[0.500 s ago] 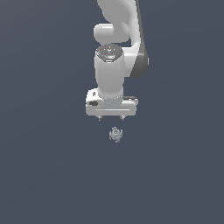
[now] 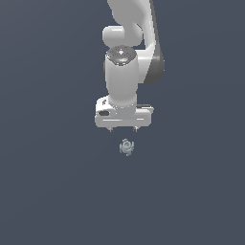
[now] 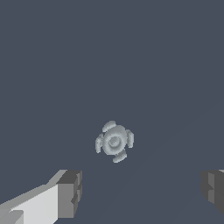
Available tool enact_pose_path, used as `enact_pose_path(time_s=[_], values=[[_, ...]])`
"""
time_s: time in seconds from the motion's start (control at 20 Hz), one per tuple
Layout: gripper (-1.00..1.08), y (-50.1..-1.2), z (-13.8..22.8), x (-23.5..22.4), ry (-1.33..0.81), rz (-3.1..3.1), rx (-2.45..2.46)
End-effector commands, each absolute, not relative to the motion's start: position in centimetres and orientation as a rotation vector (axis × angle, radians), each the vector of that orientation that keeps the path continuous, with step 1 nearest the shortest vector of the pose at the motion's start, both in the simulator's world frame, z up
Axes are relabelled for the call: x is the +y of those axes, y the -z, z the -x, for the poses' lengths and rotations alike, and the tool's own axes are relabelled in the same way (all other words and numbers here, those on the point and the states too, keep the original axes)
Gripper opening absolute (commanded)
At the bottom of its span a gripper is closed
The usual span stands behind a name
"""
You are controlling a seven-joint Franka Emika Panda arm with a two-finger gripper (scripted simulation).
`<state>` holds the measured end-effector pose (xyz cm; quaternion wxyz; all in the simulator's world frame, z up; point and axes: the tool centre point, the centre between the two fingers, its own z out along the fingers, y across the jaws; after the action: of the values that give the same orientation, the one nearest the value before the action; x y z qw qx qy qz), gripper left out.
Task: Pick up the object and move it to a goal position.
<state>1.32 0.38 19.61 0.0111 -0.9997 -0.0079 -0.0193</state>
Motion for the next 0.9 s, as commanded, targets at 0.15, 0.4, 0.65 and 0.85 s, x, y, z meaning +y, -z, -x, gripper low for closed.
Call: enact_pose_path(time_s=[0.15, 0.4, 0.65, 0.85], values=[[1.00, -19.9, -1.5, 0.6, 0.067, 3.115, -0.044], [1.00, -19.4, -1.5, 0.6, 0.063, 3.116, -0.006], [1.00, -18.3, -1.5, 0.8, 0.055, 3.115, 0.082], [1.00, -16.9, -1.5, 1.1, 0.045, 3.111, 0.187]])
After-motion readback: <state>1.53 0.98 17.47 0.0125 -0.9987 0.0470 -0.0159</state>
